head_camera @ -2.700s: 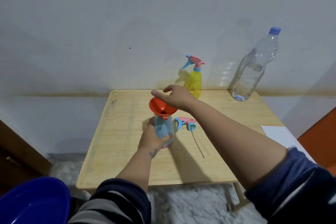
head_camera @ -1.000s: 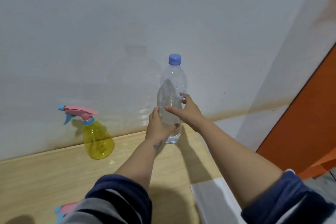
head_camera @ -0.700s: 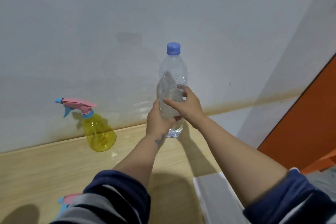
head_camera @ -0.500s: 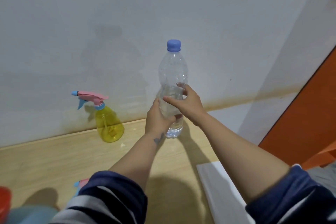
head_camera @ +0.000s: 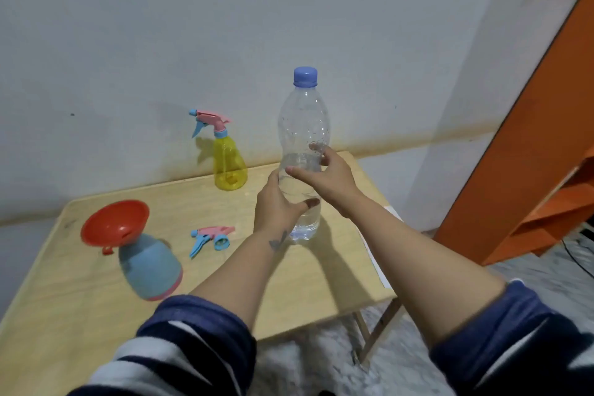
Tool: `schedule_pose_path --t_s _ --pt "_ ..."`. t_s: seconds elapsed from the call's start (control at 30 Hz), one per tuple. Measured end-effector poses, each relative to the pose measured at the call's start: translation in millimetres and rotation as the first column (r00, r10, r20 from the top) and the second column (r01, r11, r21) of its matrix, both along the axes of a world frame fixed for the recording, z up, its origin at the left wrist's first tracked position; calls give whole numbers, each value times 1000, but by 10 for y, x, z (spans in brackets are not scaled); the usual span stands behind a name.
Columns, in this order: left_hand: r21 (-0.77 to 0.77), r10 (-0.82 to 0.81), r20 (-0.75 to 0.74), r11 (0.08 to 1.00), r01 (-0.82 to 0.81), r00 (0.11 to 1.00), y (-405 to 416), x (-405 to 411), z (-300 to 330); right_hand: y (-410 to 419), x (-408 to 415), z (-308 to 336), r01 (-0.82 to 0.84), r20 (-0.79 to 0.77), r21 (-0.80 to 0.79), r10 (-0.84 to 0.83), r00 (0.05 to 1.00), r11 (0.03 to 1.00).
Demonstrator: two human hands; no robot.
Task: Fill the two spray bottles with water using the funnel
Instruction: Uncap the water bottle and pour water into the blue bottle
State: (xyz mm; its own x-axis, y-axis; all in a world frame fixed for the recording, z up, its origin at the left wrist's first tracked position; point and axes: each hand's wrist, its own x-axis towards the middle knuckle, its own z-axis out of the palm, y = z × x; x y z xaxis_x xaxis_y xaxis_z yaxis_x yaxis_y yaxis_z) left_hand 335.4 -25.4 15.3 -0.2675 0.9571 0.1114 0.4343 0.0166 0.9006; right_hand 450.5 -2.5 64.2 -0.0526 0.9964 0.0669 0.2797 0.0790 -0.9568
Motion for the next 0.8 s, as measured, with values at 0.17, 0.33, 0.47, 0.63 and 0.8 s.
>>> schedule_pose_path --t_s 0.17,0.33,0.47,0.63,0.8 --pt "-7 12 -9 1000 -12 1000 -329 -17 -50 -340 -31 -41 -3 10 -9 3 1000 1000" --pt "-24 12 15 1000 -12 1000 -476 -15 -156 -509 -50 -133 -5 34 -18 5 999 1000" --pt "-28 -1 34 1000 2 999 -492 -21 -159 -513 -57 -77 -66 78 -93 74 994 994" --pt "-41 -17 30 999 18 999 -460 -48 -198 -473 16 426 -140 34 -57 142 989 988" --pt "-52 -41 15 998 42 999 -440 -76 -213 -356 -28 1075 -17 343 227 -64 937 974"
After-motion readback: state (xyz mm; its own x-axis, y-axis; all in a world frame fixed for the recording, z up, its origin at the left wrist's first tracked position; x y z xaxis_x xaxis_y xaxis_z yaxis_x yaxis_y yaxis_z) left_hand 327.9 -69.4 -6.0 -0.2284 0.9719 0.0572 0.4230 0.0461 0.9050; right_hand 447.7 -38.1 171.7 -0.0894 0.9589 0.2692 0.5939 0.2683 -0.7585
